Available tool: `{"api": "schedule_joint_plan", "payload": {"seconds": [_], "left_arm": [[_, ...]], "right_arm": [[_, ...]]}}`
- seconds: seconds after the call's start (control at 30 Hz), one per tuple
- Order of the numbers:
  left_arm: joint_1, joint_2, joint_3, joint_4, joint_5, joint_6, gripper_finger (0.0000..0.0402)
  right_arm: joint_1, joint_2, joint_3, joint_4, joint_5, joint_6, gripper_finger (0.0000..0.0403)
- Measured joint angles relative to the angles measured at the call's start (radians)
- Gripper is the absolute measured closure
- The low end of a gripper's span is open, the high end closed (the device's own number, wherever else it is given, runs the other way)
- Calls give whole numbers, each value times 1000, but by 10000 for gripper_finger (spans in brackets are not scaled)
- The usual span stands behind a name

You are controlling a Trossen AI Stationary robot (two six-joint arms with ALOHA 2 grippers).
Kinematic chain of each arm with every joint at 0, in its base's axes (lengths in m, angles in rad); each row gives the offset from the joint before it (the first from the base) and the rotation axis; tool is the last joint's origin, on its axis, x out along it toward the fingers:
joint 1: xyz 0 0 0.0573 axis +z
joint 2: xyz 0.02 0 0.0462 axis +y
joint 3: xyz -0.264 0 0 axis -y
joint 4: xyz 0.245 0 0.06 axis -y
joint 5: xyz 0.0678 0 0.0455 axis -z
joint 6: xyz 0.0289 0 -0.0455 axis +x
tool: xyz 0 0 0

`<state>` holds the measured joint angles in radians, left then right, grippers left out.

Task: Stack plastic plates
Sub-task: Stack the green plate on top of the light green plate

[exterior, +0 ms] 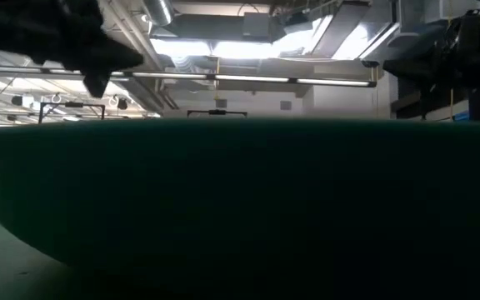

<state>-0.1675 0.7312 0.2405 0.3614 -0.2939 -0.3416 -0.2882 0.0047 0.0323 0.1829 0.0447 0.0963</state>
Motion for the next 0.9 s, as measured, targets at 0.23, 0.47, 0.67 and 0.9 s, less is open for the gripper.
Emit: {"api": "schedule_joint_plan", "payload": {"seconds": [0.23,0.47,0.67,0.9], "left_arm": [[-114,281,177,-14,-1,5,400],[-196,481,292,-10,0,7,400],[-189,579,341,-5,-11,-12,400],[-193,640,422,-54,95,-71,353]], "right_arm": [[0,6,16,21,33,-11,402],[0,8,16,87,-11,-34,402],[0,102,16,149,-34,-97,402],[0,269,16,263,-89,-76,402]]}}
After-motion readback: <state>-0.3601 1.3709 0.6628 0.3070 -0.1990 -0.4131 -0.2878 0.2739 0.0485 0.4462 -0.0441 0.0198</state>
